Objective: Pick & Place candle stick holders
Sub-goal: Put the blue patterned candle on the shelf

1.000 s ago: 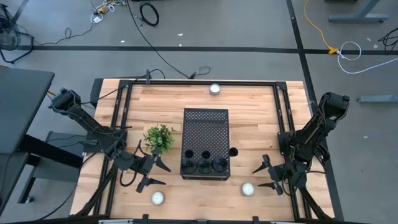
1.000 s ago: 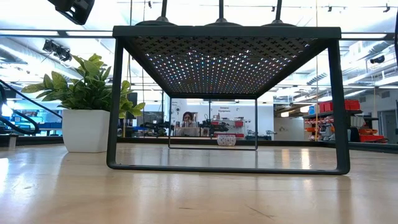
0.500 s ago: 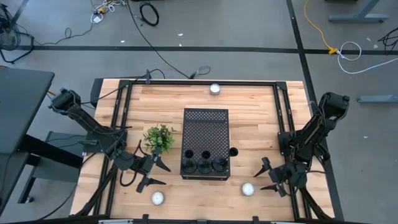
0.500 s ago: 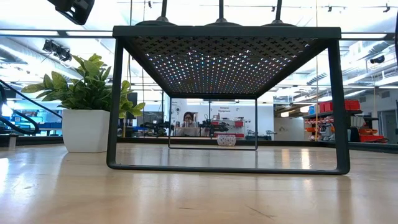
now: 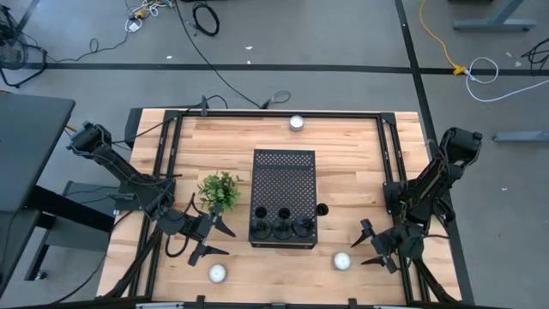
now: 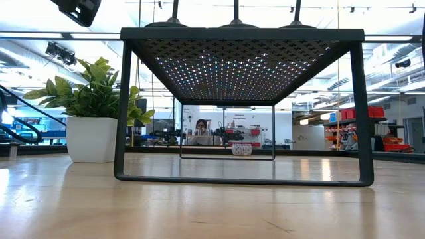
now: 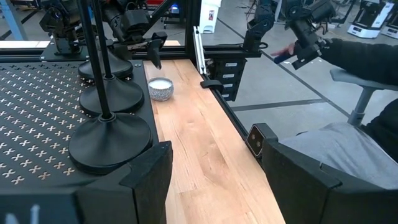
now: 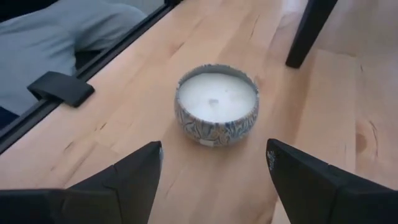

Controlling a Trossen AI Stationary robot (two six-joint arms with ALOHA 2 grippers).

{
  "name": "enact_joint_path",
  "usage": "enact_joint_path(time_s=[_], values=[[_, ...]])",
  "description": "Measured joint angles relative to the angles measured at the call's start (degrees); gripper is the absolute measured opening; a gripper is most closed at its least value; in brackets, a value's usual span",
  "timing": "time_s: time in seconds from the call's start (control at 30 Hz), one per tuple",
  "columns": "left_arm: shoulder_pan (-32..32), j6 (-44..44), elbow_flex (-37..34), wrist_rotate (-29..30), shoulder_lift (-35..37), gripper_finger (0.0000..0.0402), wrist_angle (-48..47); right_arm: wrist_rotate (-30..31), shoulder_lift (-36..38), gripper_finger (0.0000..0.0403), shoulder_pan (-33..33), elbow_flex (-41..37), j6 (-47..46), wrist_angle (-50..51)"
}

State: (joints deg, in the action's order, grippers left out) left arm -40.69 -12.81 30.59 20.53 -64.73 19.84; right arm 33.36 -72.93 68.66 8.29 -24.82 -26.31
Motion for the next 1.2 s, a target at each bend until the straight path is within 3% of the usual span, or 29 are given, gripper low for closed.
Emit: enact_joint_path(time_s=[0.3,0.63,0.93,1.1,1.2], values=[[0.0,-3.0,0.0,0.3,0.0,0.0248,0.0,-4.5,0.0,0.0287,0.0,0.0,-3.6,-3.0],[-0.1,-3.4,0.0,-0.8,0.0,0.0248,0.0,-4.5,0.0,0.0287,0.0,0.0,-4.7,-5.0],[-0.1,-4.6,0.0,-0.9,0.0,0.0248,0.0,-4.4,0.0,0.0287,0.0,0.0,3.2,-3.2],[-0.1,-4.6,0.0,-0.9,0.0,0.0248,0.0,-9.9,0.0,0.0289,0.0,0.0,2.4,-4.0],[-0.1,-4.6,0.0,-0.8,0.0,0.0248,0.0,-10.0,0.0,0.0296,0.0,0.0,3.3,-4.0]])
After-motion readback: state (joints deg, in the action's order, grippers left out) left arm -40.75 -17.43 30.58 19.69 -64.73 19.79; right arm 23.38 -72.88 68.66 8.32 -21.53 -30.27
